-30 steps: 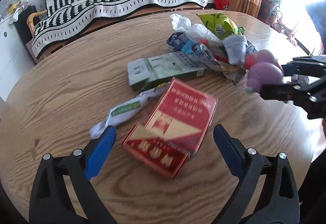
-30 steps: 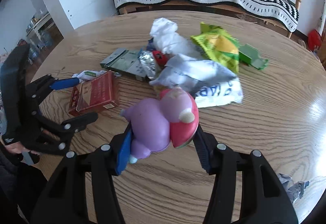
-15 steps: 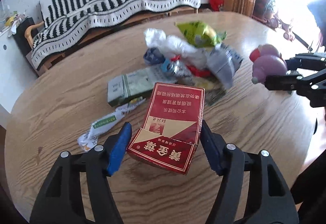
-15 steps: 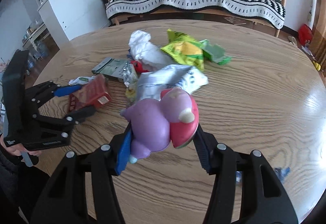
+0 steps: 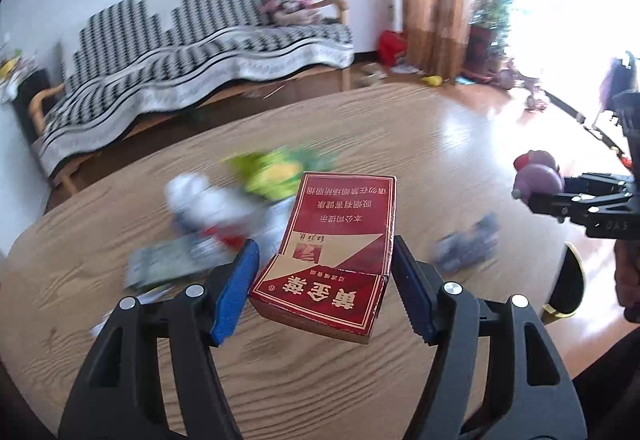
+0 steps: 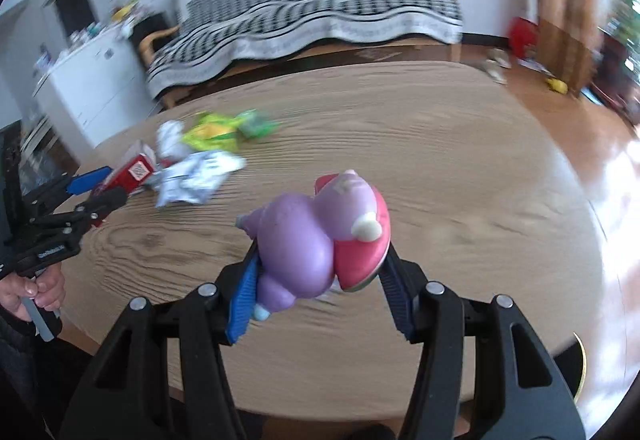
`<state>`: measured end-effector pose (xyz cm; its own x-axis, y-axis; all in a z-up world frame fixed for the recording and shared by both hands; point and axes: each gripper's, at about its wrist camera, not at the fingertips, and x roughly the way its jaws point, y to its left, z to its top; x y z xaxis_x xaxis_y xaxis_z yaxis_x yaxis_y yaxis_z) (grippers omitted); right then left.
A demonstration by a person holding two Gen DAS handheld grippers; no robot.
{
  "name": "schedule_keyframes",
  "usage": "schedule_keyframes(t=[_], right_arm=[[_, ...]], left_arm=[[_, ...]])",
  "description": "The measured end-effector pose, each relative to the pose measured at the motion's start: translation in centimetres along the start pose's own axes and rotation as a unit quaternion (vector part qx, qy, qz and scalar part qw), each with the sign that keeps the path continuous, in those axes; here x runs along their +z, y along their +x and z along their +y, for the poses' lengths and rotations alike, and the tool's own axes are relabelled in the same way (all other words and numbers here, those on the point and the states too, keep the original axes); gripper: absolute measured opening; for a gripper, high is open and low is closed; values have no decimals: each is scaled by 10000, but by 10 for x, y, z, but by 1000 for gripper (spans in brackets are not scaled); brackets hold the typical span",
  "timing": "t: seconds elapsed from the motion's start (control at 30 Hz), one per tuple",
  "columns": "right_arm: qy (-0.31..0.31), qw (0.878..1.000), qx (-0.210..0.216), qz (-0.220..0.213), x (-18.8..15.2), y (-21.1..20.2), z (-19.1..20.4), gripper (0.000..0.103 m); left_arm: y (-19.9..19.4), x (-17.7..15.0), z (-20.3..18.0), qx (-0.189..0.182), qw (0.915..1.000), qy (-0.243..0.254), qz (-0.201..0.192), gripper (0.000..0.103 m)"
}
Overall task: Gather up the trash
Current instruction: 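Carry the red pack and purple toy over the trash bin with both tools, then open the left tool to drop the red pack while the right tool drops the purple toy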
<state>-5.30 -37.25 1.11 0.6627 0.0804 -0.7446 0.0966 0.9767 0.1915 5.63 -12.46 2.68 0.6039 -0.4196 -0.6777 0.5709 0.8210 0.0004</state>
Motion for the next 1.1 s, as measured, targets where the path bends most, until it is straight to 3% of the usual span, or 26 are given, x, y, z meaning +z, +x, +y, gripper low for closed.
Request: schedule_keyframes(t=[0.17, 0.33, 0.47, 0.63, 0.8, 0.83, 1.1], right_arm=[[655, 9964, -458, -267, -24, -49, -88, 55], [1276, 9865, -951, -386, -60, -85, -164, 55], [1726, 9758, -1286, -385, -89, -102, -213, 55], [2328, 9587, -1604, -325, -127, -117, -267, 55], [2697, 9464, -1768, -199, -158, -122, -301, 55], [2727, 9453, -1784, -180, -164, -124, -303, 55], [2869, 9404, -1824, -131, -184, -126, -316, 55]], left_arm=[[12, 23, -83, -412, 9987, 278, -63, 65], [25, 41, -178, -1052, 9925, 607, -138, 65], [40, 38, -259, -1583, 9826, 971, -83, 65], [66, 22, -331, -2129, 9674, 1358, 215, 65], [100, 5, -380, -2460, 9534, 1614, 665, 63], [107, 3, -386, -2520, 9508, 1637, 758, 56], [140, -10, -419, -2590, 9426, 1785, 1124, 47]])
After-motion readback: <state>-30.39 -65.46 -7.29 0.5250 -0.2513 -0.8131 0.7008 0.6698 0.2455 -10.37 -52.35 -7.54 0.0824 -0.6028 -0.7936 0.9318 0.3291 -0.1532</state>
